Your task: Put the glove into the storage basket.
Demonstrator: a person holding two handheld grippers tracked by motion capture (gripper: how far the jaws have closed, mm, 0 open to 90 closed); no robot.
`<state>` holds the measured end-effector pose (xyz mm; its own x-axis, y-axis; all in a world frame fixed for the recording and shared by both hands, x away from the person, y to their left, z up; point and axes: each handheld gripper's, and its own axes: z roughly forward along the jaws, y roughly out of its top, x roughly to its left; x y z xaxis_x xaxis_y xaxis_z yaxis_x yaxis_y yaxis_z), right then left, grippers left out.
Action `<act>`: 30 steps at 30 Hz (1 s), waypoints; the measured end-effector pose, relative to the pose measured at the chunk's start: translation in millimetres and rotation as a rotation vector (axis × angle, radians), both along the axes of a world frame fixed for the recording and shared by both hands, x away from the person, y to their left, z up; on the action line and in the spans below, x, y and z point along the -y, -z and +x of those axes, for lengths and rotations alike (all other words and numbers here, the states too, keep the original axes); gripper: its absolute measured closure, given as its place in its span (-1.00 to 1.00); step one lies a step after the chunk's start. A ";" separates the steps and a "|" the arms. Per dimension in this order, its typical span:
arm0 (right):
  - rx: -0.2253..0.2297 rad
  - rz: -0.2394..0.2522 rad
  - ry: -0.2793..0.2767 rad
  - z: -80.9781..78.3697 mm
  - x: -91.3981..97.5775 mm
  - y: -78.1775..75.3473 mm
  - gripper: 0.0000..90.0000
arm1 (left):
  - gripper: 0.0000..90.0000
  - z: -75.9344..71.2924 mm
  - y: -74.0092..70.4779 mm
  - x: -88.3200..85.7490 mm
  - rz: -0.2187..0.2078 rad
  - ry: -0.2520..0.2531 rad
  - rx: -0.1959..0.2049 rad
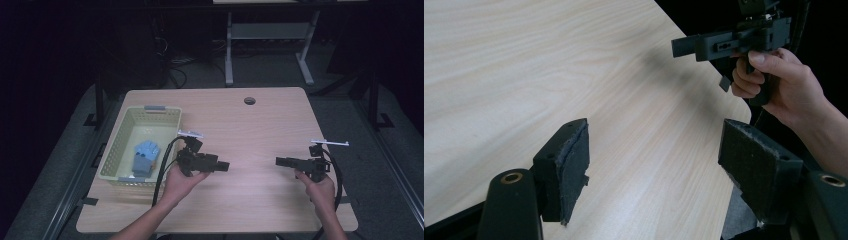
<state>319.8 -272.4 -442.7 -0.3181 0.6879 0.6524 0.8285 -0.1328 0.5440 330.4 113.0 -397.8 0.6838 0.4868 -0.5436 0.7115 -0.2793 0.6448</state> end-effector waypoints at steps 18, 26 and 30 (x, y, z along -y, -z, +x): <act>-0.002 -0.001 -0.024 -21.8 6.4 13.4 -0.40 | -0.40 -30.6 30.1 4.7 -0.027 0.012 0.033; -0.002 0.004 -0.026 -37.0 9.5 20.0 -0.41 | -0.40 -50.0 37.2 2.6 -0.024 0.031 0.063; 0.016 -0.012 -0.025 -46.0 9.5 21.7 -0.41 | -0.41 -56.6 42.6 -2.0 -0.065 0.011 0.046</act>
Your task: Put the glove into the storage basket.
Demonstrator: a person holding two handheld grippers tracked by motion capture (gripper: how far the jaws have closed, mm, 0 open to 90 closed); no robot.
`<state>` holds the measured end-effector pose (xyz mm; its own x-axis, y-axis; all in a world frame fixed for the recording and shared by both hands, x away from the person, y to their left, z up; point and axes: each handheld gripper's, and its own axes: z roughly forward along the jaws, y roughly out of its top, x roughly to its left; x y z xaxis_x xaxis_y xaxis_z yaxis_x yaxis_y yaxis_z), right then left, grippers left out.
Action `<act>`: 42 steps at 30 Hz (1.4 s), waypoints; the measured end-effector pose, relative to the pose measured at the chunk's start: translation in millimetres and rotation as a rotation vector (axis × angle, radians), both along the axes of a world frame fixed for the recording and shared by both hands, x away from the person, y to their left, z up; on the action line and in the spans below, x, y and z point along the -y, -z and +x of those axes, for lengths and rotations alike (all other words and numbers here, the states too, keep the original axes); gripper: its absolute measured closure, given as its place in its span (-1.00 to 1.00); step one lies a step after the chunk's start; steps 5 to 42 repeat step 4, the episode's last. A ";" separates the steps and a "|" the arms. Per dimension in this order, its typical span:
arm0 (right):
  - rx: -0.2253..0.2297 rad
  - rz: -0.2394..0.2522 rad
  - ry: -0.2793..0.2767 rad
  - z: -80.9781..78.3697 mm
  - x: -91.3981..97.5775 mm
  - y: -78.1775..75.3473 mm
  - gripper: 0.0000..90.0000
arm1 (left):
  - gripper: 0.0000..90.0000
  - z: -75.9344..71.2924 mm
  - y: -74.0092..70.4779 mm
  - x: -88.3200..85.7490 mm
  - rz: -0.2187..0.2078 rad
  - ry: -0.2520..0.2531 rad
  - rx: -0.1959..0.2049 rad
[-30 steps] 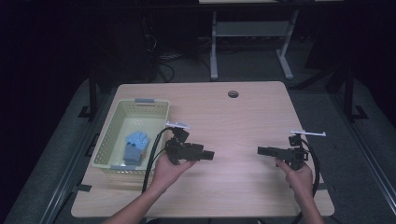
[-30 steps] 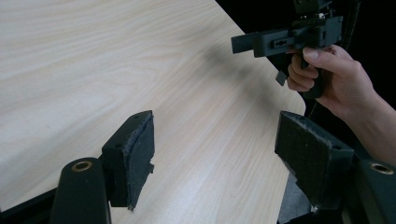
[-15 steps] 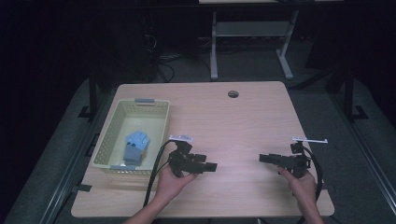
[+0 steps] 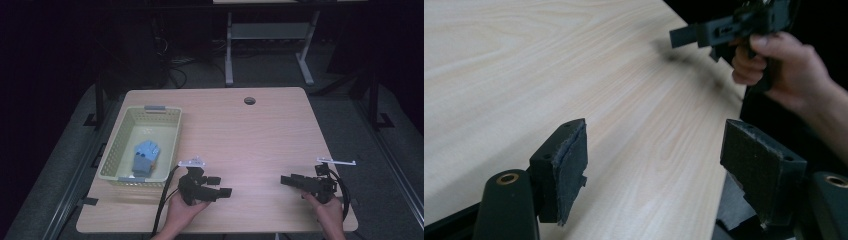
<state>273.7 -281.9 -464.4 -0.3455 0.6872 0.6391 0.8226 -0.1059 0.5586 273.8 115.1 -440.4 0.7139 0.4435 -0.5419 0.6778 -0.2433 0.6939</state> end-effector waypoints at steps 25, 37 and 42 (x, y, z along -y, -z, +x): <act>0.016 0.019 0.009 -8.8 0.6 1.2 -0.43 | -0.40 -5.7 6.0 -3.6 -0.032 -0.016 -0.001; 0.016 0.019 0.009 -8.8 0.6 1.2 -0.43 | -0.40 -5.7 6.0 -3.6 -0.032 -0.016 -0.001; 0.016 0.019 0.009 -8.8 0.6 1.2 -0.43 | -0.40 -5.7 6.0 -3.6 -0.032 -0.016 -0.001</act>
